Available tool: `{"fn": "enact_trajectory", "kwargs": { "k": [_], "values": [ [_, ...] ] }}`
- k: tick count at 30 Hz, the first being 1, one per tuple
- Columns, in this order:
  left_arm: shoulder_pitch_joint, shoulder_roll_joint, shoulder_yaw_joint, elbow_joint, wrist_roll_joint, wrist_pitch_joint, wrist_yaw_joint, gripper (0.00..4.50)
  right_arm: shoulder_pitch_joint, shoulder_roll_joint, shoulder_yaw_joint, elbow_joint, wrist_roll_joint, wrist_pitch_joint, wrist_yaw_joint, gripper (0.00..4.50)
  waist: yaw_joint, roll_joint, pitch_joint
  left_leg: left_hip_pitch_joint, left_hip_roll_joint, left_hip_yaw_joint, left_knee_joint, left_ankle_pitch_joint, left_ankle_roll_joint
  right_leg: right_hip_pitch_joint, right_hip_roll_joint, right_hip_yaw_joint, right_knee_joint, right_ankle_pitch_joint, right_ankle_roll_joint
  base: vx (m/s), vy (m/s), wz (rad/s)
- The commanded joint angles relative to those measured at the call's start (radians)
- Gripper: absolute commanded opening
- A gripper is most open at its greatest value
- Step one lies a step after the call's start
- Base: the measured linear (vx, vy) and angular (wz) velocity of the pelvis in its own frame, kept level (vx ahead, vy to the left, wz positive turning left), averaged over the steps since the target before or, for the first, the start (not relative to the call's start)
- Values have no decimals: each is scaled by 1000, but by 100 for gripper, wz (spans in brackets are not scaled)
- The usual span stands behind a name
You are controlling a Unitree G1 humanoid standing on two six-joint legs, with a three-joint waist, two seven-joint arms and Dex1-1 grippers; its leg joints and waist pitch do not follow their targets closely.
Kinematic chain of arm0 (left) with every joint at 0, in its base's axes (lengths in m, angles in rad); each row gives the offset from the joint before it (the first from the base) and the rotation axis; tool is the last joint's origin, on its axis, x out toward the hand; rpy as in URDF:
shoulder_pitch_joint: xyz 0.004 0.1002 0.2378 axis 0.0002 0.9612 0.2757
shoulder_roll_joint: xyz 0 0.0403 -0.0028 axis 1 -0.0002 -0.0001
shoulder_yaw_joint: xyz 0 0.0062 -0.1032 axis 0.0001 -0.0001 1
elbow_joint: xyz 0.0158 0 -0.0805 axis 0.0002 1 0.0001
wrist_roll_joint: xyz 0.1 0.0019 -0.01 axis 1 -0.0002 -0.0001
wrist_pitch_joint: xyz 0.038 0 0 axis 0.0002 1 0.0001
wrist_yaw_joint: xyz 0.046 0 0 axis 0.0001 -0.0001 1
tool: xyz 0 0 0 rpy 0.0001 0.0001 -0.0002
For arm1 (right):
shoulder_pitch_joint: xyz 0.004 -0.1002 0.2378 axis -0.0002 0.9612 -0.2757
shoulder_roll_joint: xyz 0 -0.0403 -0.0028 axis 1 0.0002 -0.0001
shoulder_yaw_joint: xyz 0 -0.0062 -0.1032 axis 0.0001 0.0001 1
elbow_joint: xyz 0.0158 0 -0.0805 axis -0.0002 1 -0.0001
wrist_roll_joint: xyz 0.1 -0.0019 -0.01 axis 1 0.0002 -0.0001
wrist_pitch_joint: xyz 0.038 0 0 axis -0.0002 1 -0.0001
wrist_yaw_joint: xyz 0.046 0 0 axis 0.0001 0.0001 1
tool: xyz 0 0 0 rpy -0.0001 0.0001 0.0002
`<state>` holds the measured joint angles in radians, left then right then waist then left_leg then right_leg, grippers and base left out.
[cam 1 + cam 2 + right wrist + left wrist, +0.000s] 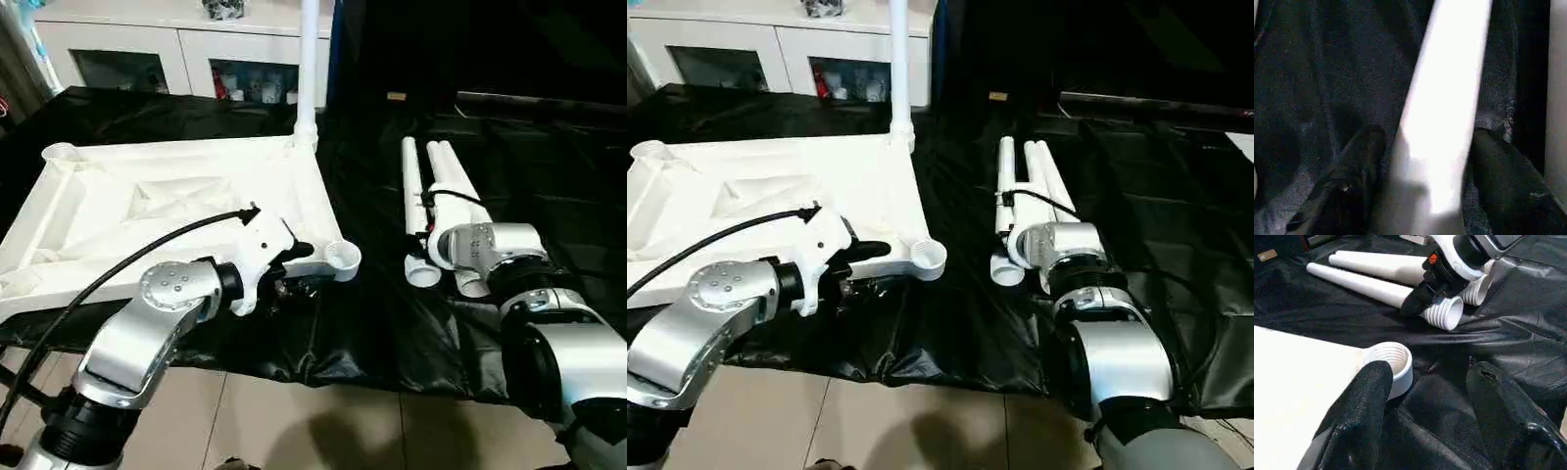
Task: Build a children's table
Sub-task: Pick table leg
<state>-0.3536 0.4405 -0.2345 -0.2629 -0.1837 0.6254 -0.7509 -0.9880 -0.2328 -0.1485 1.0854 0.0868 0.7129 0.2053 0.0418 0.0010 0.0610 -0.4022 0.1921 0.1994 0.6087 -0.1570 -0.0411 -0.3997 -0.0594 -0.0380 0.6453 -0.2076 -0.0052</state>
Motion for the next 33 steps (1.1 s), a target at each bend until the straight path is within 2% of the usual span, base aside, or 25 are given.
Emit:
{"fn": "enact_trajectory", "kwargs": {
  "k": [1, 8, 9, 10, 11, 13, 14, 15, 16, 17, 19, 23, 24, 26, 27, 28, 29, 30, 31, 33],
  "values": [
    [-6, 3, -11, -7, -7, 5, -4, 287, -8, 4, 2, 31, 1, 9, 3, 255, 2, -6, -72, 31, 31, -16, -60, -195, -44, 35, -64, 39, -78, -161, -191, 0, 0, 0],
    [-17, -9, -13, -1, -4, 4, 4, 287, 1, -7, -42, 63, 24, -46, -36, 203, 3, -6, -72, 35, 32, -18, -63, -239, -64, 31, -64, 38, -80, -186, -183, 0, 0, 0],
    [-18, -10, -10, 2, -3, -1, 7, 287, 1, -7, -47, 62, 27, -51, -38, 199, 4, 1, -73, 36, 31, -19, -62, -244, -67, 31, -65, 38, -80, -185, -183, 0, 0, 0],
    [-20, -12, -6, 7, -4, -4, 10, 287, 2, -7, -51, 58, 31, -53, -37, 196, 2, -2, -72, 35, 31, -19, -62, -247, -67, 31, -63, 38, -81, -186, -182, 0, 0, 0],
    [-21, -13, -3, 9, -5, -5, 11, 287, 3, -7, -51, 56, 31, -52, -36, 195, 4, 7, -73, 36, 30, -20, -61, -249, -70, 31, -63, 37, -80, -183, -183, 0, 0, 0],
    [-26, -22, 7, 22, -13, -12, 14, 287, 7, -6, -56, 46, 38, -50, -33, 194, 1, 4, -75, 33, 29, -19, -61, -243, -67, 34, -62, 37, -80, -155, -191, 0, 0, 0],
    [-38, -38, 21, 46, -17, -25, 26, 287, 19, -3, -63, 25, 46, -81, -23, 194, 2, 13, -76, 34, 29, -21, -60, -242, -69, 34, -61, 36, -77, -148, -193, 0, 0, 0],
    [-38, -38, 21, 47, -17, -25, 27, 287, 20, -3, -63, 25, 46, -82, -23, 193, 0, 7, -75, 34, 29, -19, -60, -251, -67, 33, -61, 37, -81, -148, -195, 0, 0, 0],
    [-57, -61, 37, 79, -18, -39, 51, 287, 30, 1, -76, 9, 59, -106, -16, 193, 0, 10, -76, 34, 29, -21, -60, -248, -68, 36, -62, 36, -78, -143, -197, 0, 0, 0],
    [-71, -81, 50, 98, -24, -42, 69, 287, 39, 4, -85, -7, 68, -127, -11, 191, 1, 13, -75, 35, 28, -18, -59, -252, -65, 34, -61, 37, -83, -140, -197, 0, 0, 0],
    [-88, -102, 66, 120, -30, -46, 89, 287, 47, 9, -99, -22, 81, -156, -6, 191, 2, 16, -78, 32, 28, -22, -60, -237, -62, 41, -62, 36, -78, -113, -203, 0, 0, 0],
    [-177, -206, 125, 218, -52, -54, 189, 287, 101, 44, -180, -138, 175, -277, 50, 191, 3, 9, -82, 31, 28, -17, -56, -211, -31, 45, -63, 37, -79, -58, -218, 0, 0, 0],
    [-202, -236, 145, 238, -72, -40, 211, 287, 117, 53, -192, -173, 195, -300, 76, 191, 4, 8, -84, 28, 29, -20, -56, -197, -20, 48, -65, 36, -76, -48, -222, 0, 0, 0],
    [-253, -287, 186, 285, -106, -20, 251, 287, 145, 71, -212, -233, 235, -352, 134, 191, 8, 3, -84, 26, 27, -17, -54, -174, 0, 50, -64, 36, -76, -26, -231, 0, 0, 0],
    [-260, -294, 191, 292, -110, -19, 257, 287, 150, 74, -215, -243, 242, -361, 145, 191, 11, 5, -86, 28, 29, -18, -52, -167, 6, 50, -65, 35, -75, -18, -236, 0, 0, 0],
    [-282, -315, 209, 314, -122, -14, 272, 287, 167, 82, -217, -275, 258, -380, 177, 191, 10, 1, -85, 24, 29, -19, -54, -155, 19, 52, -66, 34, -74, -13, -241, 0, 0, 0],
    [-325, -356, 249, 361, -155, 0, 301, 287, 211, 100, -208, -363, 293, -405, 256, 191, 15, 0, -85, 28, 29, -16, -51, -154, 38, 51, -66, 36, -78, -17, -237, 0, 0, 0],
    [-356, -385, 278, 395, -187, 12, 312, 287, 246, 114, -200, -436, 325, -398, 314, 191, 16, -1, -83, 26, 27, -16, -51, -149, 46, 53, -65, 35, -79, -17, -235, 0, 0, 0],
    [-360, -388, 283, 399, -194, 15, 313, 287, 251, 115, -199, -447, 330, -394, 321, 191, 18, -1, -83, 26, 27, -16, -52, -145, 52, 53, -63, 35, -81, -18, -231, 0, 0, 0],
    [-407, -426, 328, 449, -261, 38, 304, 287, 315, 136, -173, -584, 390, -349, 404, 190, 20, -6, -83, 26, 28, -17, -53, -135, 65, 53, -65, 34, -81, -21, -237, 0, 0, 0]
  ]
}}
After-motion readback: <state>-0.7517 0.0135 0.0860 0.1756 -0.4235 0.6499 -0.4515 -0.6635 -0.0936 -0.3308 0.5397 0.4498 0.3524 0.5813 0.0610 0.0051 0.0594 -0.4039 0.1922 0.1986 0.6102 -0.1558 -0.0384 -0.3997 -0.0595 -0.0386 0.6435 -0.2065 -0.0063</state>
